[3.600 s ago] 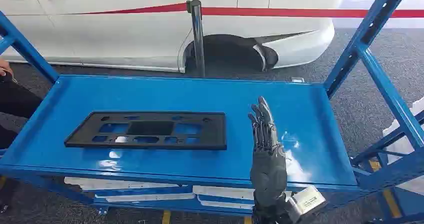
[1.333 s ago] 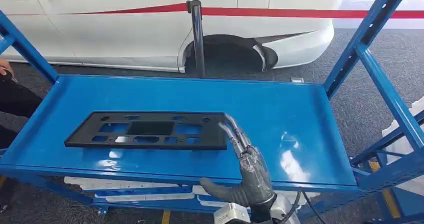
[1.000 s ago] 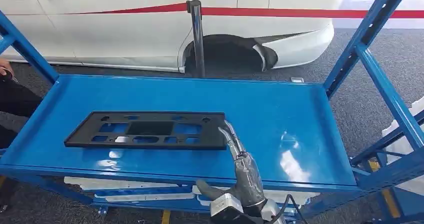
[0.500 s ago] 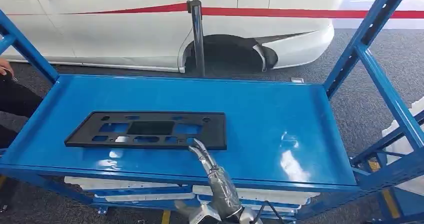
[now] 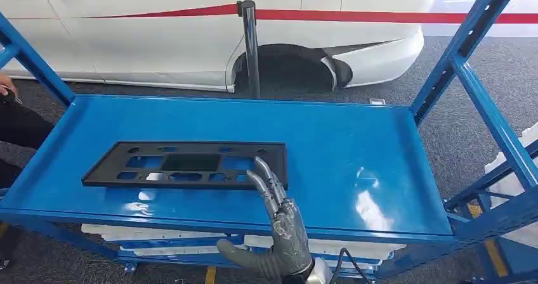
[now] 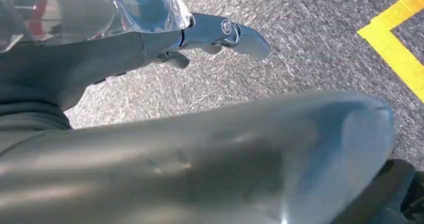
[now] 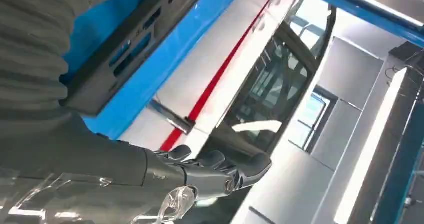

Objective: Take the parts from the cabinet and place them on the table.

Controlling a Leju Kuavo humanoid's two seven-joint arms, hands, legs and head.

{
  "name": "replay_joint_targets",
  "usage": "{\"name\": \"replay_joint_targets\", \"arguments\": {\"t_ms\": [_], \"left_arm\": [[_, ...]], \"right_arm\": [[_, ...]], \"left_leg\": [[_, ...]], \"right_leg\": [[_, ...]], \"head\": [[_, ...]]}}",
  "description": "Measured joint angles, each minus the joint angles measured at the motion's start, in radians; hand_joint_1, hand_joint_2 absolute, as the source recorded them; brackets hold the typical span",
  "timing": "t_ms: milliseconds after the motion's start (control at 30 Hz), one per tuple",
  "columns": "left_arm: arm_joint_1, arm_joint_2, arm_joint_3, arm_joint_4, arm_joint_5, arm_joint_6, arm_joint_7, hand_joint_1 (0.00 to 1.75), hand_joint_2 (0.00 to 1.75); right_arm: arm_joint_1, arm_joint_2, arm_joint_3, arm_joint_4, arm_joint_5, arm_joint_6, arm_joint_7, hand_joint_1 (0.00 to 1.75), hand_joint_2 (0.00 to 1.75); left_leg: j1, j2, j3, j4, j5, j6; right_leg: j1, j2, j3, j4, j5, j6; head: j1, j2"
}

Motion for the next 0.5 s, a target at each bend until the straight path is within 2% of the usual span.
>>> {"name": "replay_joint_targets", "arguments": {"t_ms": [133,300,433,467,500], "left_arm": [[0.001,0.000,-0.002,0.000,0.017,0.009,0.000,0.00,0.00],[0.002,0.000,-0.006,0.000,0.028,0.011,0.000,0.00,0.00],[0.001,0.000,-0.007,0.000,0.037,0.011,0.000,0.00,0.00],[0.001,0.000,-0.007,0.000,0.037,0.011,0.000,0.00,0.00],[0.001,0.000,-0.007,0.000,0.040,0.011,0.000,0.00,0.00]], "right_arm": [[-0.004,0.010,-0.002,0.014,0.141,-0.010,0.074,0.00,1.75],[-0.007,0.019,-0.002,0.075,0.114,-0.005,0.127,0.00,1.75],[-0.009,0.023,0.003,0.121,0.091,-0.002,0.138,0.00,1.75],[-0.009,0.024,0.003,0.132,0.091,-0.002,0.140,0.00,0.00],[-0.009,0.026,0.003,0.146,0.091,-0.003,0.144,0.00,0.00]], "left_leg": [[0.000,0.000,0.000,0.000,0.000,0.000],[0.000,0.000,0.000,0.000,0.000,0.000],[0.000,0.000,0.000,0.000,0.000,0.000],[0.000,0.000,0.000,0.000,0.000,0.000],[0.000,0.000,0.000,0.000,0.000,0.000]], "right_leg": [[0.000,0.000,0.000,0.000,0.000,0.000],[0.000,0.000,0.000,0.000,0.000,0.000],[0.000,0.000,0.000,0.000,0.000,0.000],[0.000,0.000,0.000,0.000,0.000,0.000],[0.000,0.000,0.000,0.000,0.000,0.000]], "head": [[0.000,0.000],[0.000,0.000],[0.000,0.000],[0.000,0.000],[0.000,0.000]]}}
